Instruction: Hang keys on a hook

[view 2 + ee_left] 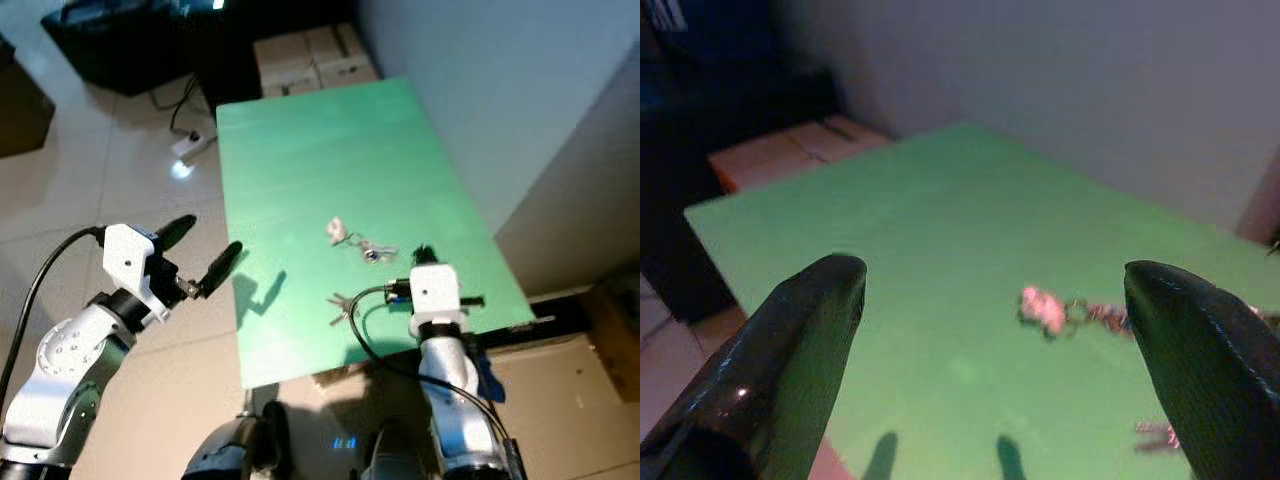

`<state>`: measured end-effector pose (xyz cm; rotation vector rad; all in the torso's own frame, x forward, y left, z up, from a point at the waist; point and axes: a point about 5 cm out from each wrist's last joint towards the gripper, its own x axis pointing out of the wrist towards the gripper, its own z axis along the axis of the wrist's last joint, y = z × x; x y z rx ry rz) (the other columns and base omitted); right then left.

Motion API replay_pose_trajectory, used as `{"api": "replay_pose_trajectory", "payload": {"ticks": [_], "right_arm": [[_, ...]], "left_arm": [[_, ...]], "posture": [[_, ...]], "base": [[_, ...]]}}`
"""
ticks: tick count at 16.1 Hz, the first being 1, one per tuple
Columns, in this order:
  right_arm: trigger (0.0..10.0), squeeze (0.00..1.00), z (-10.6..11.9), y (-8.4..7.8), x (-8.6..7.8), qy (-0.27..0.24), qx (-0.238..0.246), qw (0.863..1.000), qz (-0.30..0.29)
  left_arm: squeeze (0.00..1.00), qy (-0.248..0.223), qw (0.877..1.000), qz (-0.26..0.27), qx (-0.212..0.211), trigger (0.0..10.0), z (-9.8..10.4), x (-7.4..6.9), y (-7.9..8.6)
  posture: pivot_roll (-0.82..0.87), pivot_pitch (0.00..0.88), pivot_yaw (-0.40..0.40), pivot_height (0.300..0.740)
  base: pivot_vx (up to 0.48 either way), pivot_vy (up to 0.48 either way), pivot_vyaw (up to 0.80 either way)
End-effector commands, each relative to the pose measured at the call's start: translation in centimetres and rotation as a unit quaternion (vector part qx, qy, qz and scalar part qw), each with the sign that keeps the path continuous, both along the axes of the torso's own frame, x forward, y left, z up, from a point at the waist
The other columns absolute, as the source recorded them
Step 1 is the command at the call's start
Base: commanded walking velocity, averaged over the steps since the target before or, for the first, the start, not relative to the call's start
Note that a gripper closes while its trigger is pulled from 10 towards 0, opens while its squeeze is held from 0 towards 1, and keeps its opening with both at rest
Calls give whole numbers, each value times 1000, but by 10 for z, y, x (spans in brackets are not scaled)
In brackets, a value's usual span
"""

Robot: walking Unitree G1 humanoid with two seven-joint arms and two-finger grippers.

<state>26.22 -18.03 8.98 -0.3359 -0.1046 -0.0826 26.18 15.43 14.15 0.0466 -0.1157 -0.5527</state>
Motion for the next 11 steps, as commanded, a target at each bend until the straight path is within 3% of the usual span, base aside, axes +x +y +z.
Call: {"api": "replay_pose_trajectory", "payload": {"ticks": [1,2,3,4,5,8,11], "right_arm": [[0,0,15,11,-5,-43,-14,998,38],[0,0,27,17,-7,-76,-32,994,65],[2235,0,33,20,-7,-92,-44,992,77],[3137,0,40,25,-9,-109,-57,988,92],[10000,0,50,30,-10,-129,-75,983,104],[10000,0,60,44,-11,-146,-126,971,143],[10000,0,65,57,-14,-160,-141,962,171]], "left_arm": [[0,2,1000,-2,-3,10000,-4,-3,2],[0,1,1000,-11,-4,10000,-6,-5,-2],[0,-1,1000,-12,-7,10000,-6,-5,-3],[0,-5,1000,-10,-12,10000,-5,-4,-6],[0,-12,1000,-11,-20,10000,-4,-3,-9],[0,-26,999,-12,-20,10000,-2,-6,-14],[0,-36,999,11,-13,10000,-3,-9,-9]], "posture": [[-81,134,118,740],[-90,126,114,740],[-95,122,110,740],[-104,116,106,740],[-109,114,102,740],[-115,111,87,740],[-107,110,73,740]], "base": [[0,0,0],[0,0,0],[0,0,0],[0,0,0],[0,0,0],[0,0,0],[0,0,800]]}}
